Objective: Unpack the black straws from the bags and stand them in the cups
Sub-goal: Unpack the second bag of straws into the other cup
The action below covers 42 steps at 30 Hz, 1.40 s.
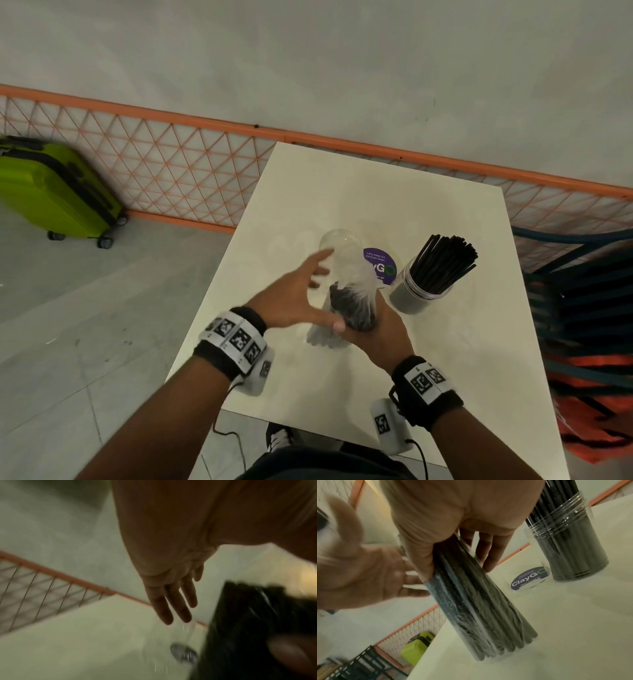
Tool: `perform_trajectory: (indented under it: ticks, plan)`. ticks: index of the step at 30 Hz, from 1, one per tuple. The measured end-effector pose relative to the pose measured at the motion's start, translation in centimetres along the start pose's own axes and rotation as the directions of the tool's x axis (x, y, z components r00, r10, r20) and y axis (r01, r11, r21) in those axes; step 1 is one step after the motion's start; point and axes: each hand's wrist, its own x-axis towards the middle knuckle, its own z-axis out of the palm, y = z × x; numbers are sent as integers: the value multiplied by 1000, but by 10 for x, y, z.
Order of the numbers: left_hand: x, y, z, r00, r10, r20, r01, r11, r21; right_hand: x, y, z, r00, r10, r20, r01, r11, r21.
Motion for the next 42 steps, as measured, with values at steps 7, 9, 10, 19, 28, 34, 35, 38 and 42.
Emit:
perform_trajectory:
  ticks: [7, 9, 10, 19, 28, 34, 35, 38, 42]
  plan:
    - [-1, -65, 68, 968, -72, -240, 14, 972, -234, 8, 14, 13, 997, 12, 76, -10, 1000, -20]
    - [0, -72, 71, 965, -91, -247, 44, 981, -191, 9, 18, 13, 994, 38, 106, -33, 998, -45]
    - [2, -75, 70, 970, -95, -225, 65, 988, -141, 9, 20, 14, 991, 59, 122, -53, 997, -51]
    - [3, -63, 62, 995, -29, -98, 24, 998, -59, 9, 34, 25, 989, 79, 127, -31, 938, -346]
    - [9, -63, 59, 999, -43, -8, 44, 992, 122, 8, 32, 21, 993, 43, 109, -16, 971, -240]
    - [7, -63, 74, 982, -34, -184, 20, 997, -77, 7, 35, 20, 993, 66, 97, -37, 960, -277]
    - [8, -64, 75, 979, -24, -202, 5, 995, -96, 7, 35, 20, 995, 55, 79, -33, 965, -259]
    - [10, -64, 74, 974, -32, -222, 10, 995, -99, 7, 37, 24, 996, 55, 66, -38, 973, -229]
    - [14, -65, 75, 978, -48, -205, 55, 998, 30, 5, 38, 29, 991, 71, 112, -37, 960, -279]
